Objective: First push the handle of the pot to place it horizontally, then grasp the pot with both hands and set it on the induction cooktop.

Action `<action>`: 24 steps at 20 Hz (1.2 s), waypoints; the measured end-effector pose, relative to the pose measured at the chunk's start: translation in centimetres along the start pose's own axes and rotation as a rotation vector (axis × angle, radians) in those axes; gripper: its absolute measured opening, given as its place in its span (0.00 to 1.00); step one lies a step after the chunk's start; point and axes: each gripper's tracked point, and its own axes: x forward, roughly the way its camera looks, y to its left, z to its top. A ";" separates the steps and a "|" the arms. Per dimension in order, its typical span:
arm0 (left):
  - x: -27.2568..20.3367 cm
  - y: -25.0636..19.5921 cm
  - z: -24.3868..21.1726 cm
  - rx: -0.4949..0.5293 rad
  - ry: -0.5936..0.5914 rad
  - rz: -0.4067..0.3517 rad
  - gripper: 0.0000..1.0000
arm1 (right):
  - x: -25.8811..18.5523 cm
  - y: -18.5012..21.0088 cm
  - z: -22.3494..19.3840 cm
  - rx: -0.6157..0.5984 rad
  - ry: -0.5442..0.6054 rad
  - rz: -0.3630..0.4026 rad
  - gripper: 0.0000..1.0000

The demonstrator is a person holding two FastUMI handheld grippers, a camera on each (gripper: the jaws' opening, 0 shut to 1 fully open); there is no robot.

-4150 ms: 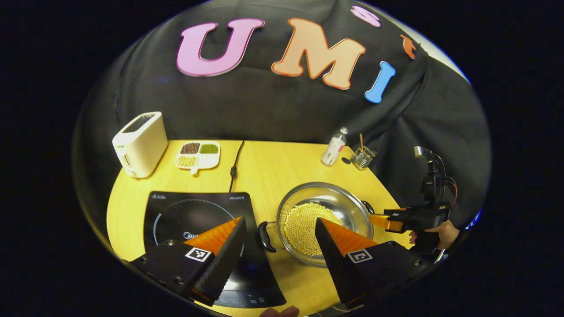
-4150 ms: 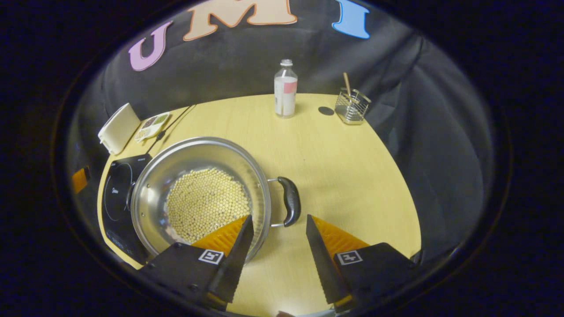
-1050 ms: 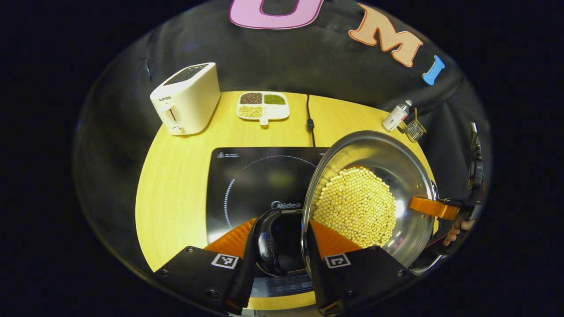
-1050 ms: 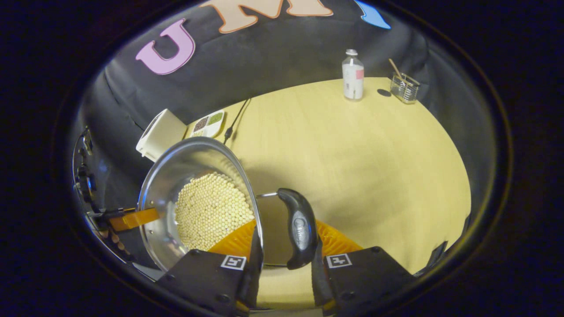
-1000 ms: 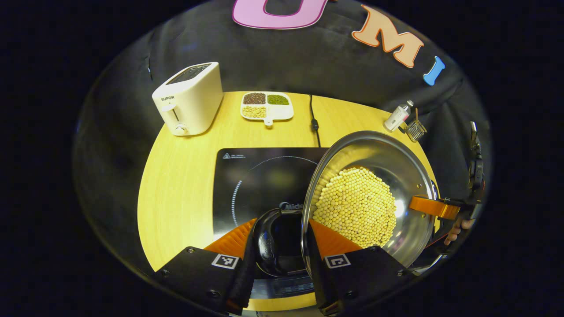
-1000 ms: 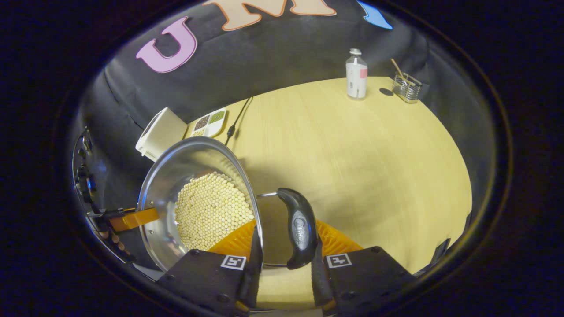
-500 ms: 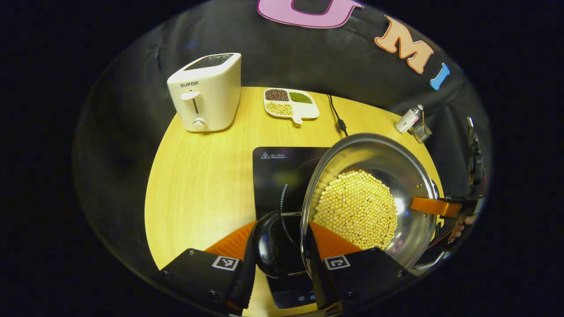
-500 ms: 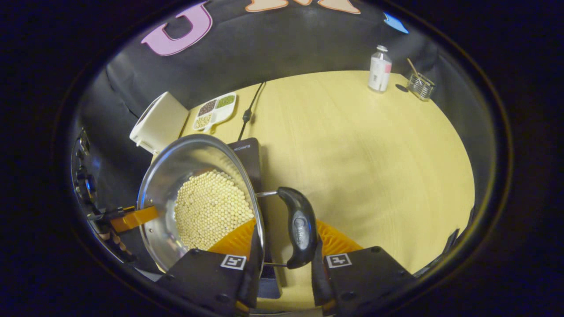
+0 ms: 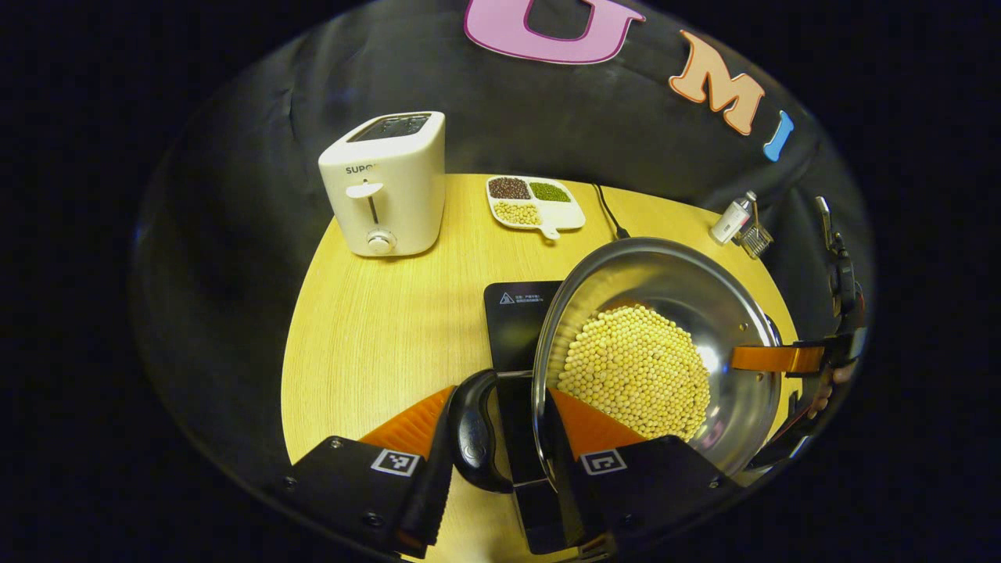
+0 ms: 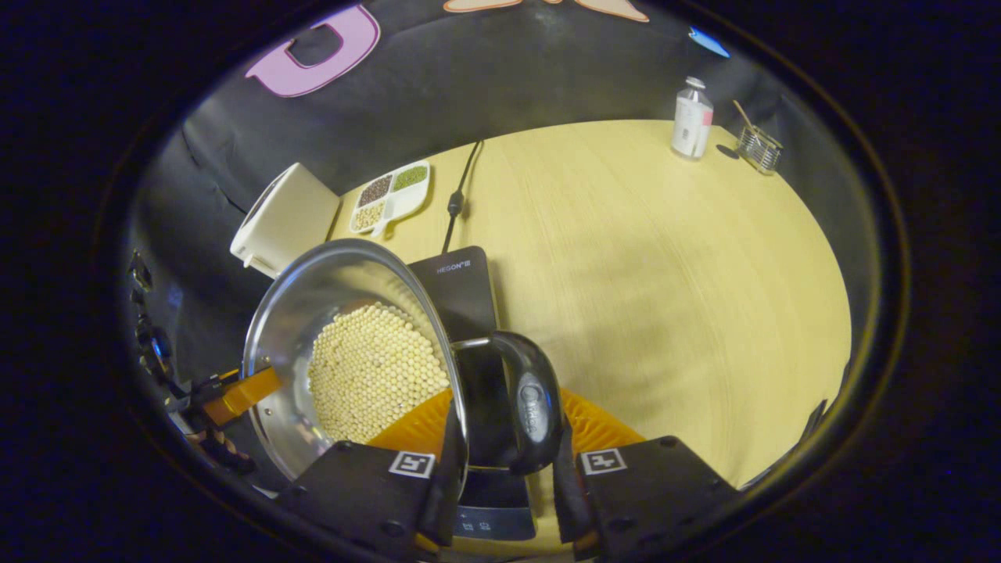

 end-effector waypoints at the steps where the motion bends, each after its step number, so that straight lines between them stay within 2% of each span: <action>1: -0.1 -0.1 0.0 -0.010 -0.012 -0.004 0.61 | -0.1 0.0 -0.2 -0.009 -0.005 -0.004 0.47; 3: -0.1 0.0 0.0 -0.025 -0.022 -0.006 0.64 | -0.2 0.0 0.0 -0.012 -0.006 -0.004 0.50; 4: -0.3 -0.2 -0.2 -0.031 -0.019 -0.007 0.63 | -0.2 0.0 0.0 -0.007 -0.008 -0.004 0.56; 6: -0.3 0.1 -0.1 -0.039 -0.032 0.009 0.66 | -0.1 -0.3 -0.3 -0.022 -0.015 -0.015 0.53; 7: -0.4 0.4 0.1 -0.039 -0.043 0.024 0.68 | -0.3 -0.2 -0.1 -0.025 -0.024 -0.011 0.55; 8: -0.7 0.6 0.1 -0.038 -0.054 0.035 0.74 | -0.6 -0.1 0.2 -0.021 -0.033 -0.007 0.56; 9: -0.9 0.8 0.4 -0.039 -0.070 0.048 0.77 | -0.8 0.1 0.5 -0.012 -0.041 0.007 0.61; 10: -1.2 1.0 0.7 -0.039 -0.087 0.057 0.84 | -1.1 0.3 0.9 -0.003 -0.051 0.016 0.74; 12: -2.2 1.1 1.4 -0.033 -0.134 0.077 0.89 | -1.6 -0.1 1.5 0.006 -0.078 0.026 0.89; 15: -4.1 1.2 3.0 -0.004 -0.218 0.117 0.93 | -3.4 -1.0 2.6 0.012 -0.136 0.043 1.00; 16: -4.6 1.3 3.6 0.010 -0.251 0.139 0.93 | -4.1 -0.7 2.9 0.014 -0.150 0.052 0.94; 17: -5.3 1.6 4.4 0.028 -0.283 0.161 0.94 | -4.8 -1.0 3.0 0.015 -0.164 0.059 0.94; 18: -6.1 1.4 4.7 0.046 -0.308 0.183 0.93 | -5.4 -1.4 3.3 0.013 -0.179 0.061 1.00; 19: -6.9 1.3 5.4 0.064 -0.339 0.200 0.93 | -6.2 -1.8 3.5 0.013 -0.198 0.063 0.94; 20: -7.8 1.0 6.2 0.080 -0.372 0.210 0.94 | -7.0 -2.1 4.1 0.017 -0.224 0.064 1.00; 21: -8.5 0.5 6.8 0.096 -0.402 0.213 0.93 | -7.9 -2.4 4.4 0.024 -0.252 0.067 0.94; 23: -10.2 -0.7 7.8 0.119 -0.451 0.218 0.93 | -9.9 -3.2 5.3 0.043 -0.305 0.082 0.93; 24: -11.0 -1.6 8.2 0.126 -0.477 0.214 0.93 | -10.8 -3.7 6.0 0.050 -0.340 0.087 1.00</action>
